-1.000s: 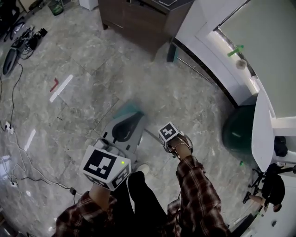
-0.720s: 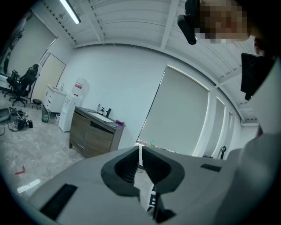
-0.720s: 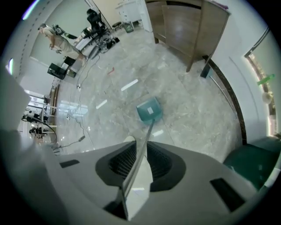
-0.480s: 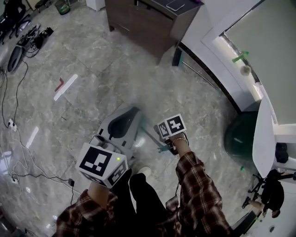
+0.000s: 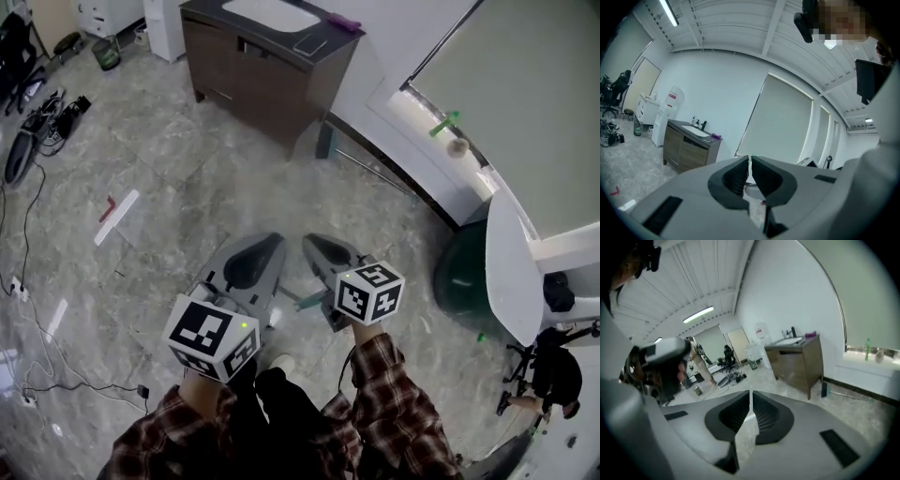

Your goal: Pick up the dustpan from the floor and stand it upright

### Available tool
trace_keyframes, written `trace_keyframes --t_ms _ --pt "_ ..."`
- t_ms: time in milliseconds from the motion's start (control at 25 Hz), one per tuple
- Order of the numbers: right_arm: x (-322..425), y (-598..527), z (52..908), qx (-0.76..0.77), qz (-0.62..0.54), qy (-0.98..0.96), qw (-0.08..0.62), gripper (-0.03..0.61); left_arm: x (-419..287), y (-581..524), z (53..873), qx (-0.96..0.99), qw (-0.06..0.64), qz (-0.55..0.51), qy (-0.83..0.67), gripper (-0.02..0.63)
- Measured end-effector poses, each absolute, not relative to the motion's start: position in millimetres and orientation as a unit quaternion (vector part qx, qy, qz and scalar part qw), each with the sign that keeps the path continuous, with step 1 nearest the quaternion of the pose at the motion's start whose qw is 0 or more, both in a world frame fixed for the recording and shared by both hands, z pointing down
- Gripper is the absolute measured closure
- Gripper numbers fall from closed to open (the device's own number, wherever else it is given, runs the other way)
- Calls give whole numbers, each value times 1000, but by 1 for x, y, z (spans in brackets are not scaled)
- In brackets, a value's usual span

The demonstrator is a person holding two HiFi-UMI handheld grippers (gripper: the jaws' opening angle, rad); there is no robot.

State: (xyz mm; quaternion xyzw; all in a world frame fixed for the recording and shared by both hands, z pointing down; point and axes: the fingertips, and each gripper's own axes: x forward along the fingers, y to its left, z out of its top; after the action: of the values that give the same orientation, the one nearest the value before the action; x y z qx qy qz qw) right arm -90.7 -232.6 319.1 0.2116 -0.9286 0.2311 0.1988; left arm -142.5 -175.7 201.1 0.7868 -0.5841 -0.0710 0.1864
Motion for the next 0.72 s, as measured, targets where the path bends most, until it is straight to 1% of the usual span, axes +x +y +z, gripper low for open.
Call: trace_keyframes --t_ms 80,160,320,480,720 --pt "-78 -217 263 231 198 -939 159 557 -127 -165 184 796 179 -69 -574 583" --pt "-61 -200 214 247 161 -947 131 557 -108 -155 163 806 170 -71 -563 583" --pt "-21 -162 144 274 106 -952 89 561 -69 -136 125 818 151 -82 -549 583" --pt "12 -129 113 293 85 -950 65 561 -33 -114 100 832 140 -93 -529 583" --pt "44 -111 99 311 87 -946 38 568 0 -103 89 842 137 -90 -514 583"
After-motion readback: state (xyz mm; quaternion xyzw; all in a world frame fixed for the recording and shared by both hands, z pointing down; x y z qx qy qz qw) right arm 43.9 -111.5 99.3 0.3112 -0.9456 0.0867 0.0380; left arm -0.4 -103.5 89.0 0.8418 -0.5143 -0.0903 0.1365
